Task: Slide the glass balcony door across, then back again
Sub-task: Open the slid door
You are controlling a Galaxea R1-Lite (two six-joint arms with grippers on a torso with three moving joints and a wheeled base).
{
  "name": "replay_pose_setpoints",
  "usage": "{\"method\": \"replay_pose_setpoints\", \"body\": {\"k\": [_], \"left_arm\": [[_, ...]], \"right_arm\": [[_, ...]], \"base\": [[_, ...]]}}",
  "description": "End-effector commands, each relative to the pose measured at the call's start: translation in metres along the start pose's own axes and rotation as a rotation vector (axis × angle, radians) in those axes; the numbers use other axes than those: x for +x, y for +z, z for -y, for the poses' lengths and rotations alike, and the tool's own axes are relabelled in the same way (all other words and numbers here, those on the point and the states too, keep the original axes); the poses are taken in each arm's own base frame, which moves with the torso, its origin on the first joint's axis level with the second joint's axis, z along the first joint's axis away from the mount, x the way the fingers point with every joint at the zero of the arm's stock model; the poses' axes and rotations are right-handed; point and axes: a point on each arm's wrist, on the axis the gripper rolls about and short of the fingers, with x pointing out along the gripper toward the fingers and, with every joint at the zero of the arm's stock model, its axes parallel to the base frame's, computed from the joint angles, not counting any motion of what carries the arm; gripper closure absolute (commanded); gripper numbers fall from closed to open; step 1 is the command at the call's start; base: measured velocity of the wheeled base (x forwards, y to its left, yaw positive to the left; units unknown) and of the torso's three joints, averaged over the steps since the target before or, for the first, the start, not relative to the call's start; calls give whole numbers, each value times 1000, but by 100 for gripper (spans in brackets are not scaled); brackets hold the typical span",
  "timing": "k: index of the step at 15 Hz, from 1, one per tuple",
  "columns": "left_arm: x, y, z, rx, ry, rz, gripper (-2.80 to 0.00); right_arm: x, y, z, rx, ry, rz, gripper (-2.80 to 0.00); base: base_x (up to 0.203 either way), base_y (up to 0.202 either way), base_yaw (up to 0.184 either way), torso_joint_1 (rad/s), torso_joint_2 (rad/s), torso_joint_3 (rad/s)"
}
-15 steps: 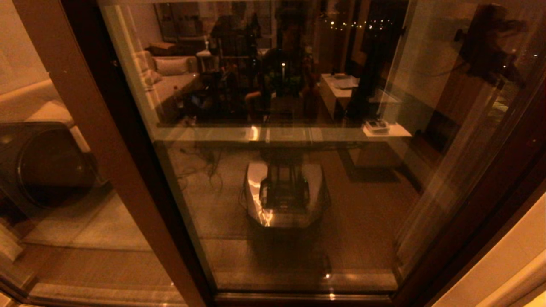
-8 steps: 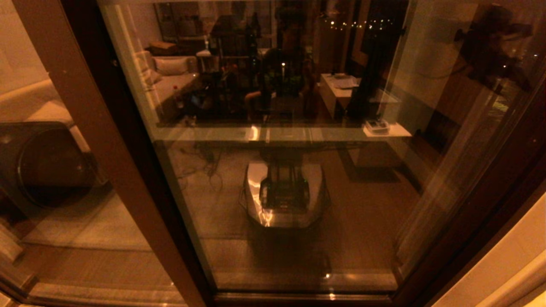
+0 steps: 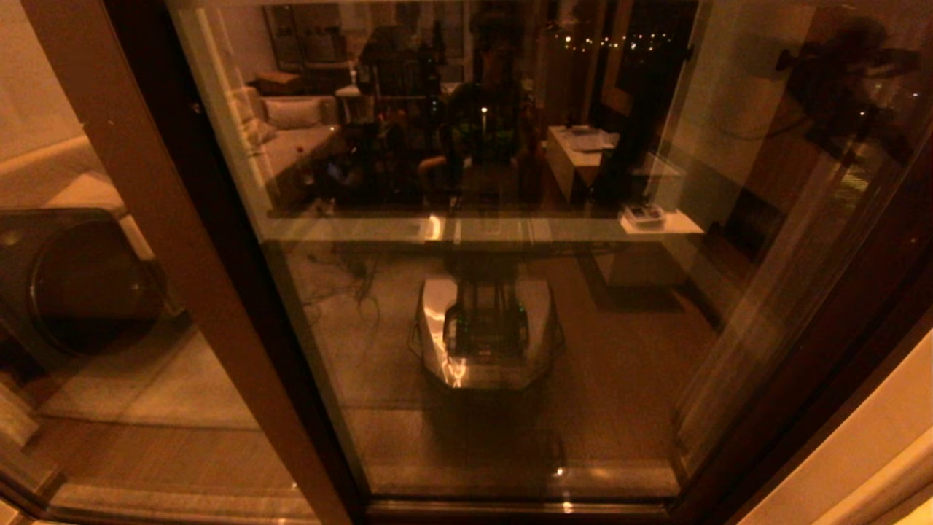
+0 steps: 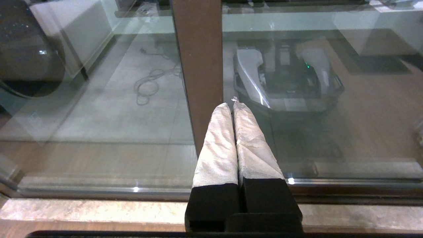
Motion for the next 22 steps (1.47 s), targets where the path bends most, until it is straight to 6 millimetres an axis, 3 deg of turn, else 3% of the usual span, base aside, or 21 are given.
{"method": "replay_pose_setpoints", "body": {"k": [1, 6, 22], "left_arm": [[0, 0, 0, 1, 0, 0, 0], [0, 0, 0, 1, 0, 0, 0], [0, 0, 0, 1, 0, 0, 0]], "right_arm": [[6, 1, 3, -1, 4, 4, -280], [18, 3, 9, 13, 9, 8, -280], [24, 6, -3, 19, 45, 11, -280]], "base": [[0, 0, 0, 0, 0, 0], [0, 0, 0, 0, 0, 0], [0, 0, 0, 0, 0, 0]]}}
